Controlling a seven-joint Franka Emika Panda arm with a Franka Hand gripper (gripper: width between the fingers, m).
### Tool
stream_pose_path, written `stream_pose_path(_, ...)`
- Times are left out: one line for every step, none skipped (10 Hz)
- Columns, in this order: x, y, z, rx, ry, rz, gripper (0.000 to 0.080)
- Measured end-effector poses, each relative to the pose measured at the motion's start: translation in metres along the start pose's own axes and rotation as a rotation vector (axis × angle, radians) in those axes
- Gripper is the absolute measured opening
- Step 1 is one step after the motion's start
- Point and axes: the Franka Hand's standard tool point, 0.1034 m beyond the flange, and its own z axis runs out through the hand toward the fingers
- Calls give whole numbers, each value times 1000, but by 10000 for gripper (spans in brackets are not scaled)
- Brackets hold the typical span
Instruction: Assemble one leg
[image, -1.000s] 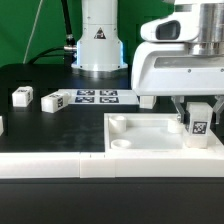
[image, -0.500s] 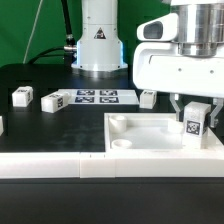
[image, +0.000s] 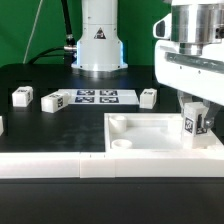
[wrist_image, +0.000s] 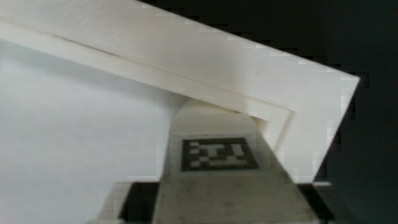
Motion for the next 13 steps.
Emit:
stream_pose_path(-1,0,0,2,-11,135,291)
stream_pose_path(-1,0,0,2,-14,237,291)
stream_pose_path(-1,0,0,3,-21,296,292)
stream_pose_path(0,0,0,2,-33,422,292)
stream_pose_path(1,0,0,0,-37,482,292)
stream_pose_path(1,0,0,-1,-38,500,292)
stream_pose_path(1,0,1,0,-39,588,292)
stream_pose_path(2,0,0,0,-37,597,292)
stream_pose_path(2,0,0,0,-37,569,348)
stream_pose_path(1,0,0,0,-38,567,348)
stream_pose_path(1,0,1,0,-38,564,483)
stream_pose_path(1,0,1,0,-38,563,612)
stream_pose_path(1,0,1,0,-38,562,639)
